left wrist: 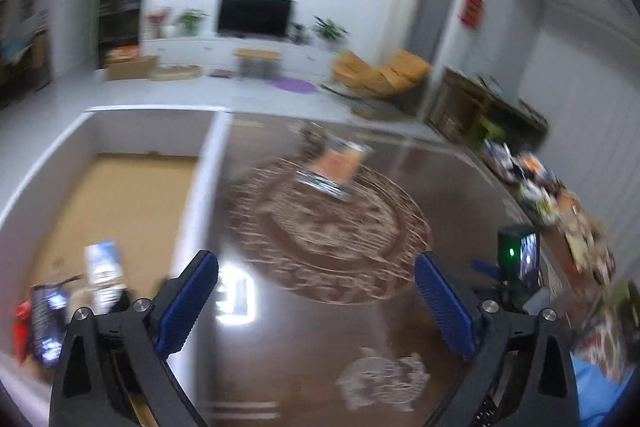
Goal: Organize objects
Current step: 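Bring both tools back over the table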
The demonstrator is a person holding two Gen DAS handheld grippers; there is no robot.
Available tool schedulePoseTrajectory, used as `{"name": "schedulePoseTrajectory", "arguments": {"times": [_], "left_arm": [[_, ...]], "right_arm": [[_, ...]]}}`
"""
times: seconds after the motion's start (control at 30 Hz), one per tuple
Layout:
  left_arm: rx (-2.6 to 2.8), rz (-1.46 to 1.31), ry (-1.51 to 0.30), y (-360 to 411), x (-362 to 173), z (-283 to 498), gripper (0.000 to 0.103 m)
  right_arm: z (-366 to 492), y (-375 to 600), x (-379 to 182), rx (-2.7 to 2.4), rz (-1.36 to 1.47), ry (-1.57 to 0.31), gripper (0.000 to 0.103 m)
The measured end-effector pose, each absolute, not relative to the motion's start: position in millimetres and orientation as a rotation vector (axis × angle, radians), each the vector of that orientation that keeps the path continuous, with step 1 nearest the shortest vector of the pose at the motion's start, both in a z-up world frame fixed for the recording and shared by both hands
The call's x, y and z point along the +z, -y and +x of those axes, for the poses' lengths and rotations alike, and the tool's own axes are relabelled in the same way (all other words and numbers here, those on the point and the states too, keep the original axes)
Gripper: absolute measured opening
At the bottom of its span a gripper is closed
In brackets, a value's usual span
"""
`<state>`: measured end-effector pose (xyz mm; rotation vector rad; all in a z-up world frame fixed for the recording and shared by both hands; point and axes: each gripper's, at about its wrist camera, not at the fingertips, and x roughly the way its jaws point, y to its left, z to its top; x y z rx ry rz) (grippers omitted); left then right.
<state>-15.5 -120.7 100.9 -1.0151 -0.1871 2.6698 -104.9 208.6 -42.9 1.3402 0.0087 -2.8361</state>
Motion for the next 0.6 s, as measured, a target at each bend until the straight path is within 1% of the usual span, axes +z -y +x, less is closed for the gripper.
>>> {"name": "schedulePoseTrajectory", "arguments": {"times": [0.13, 0.23, 0.33, 0.5, 0.6], "left_arm": [[2.606, -1.098, 0.129, 82.3, 75.7, -47.1, 0.100], [2.611, -1.151, 0.077, 66.3, 50.8, -88.7, 0.100], [2.669, -1.175, 0.004, 52.4, 32.9, -146.1, 0.100], [2.839, -1.232, -0.174, 36.1, 12.2, -246.9, 0.100], [2.899, -1.265, -0.327, 27.7, -4.3, -293.9, 0.100]], "right_arm": [[-88.6, -227.3, -44.3, -2.860, 1.340, 0.061, 0.102], [-80.2, -230.1, -49.3, -2.860, 1.323, 0.055, 0.102], [-86.5, -225.5, -54.8, -2.845, 1.318, 0.058, 0.102], [-89.4, -232.9, -58.8, -2.819, 1.333, 0.125, 0.102], [-93.1, -227.2, -61.6, -2.794, 1.348, 0.105, 0.102]]}}
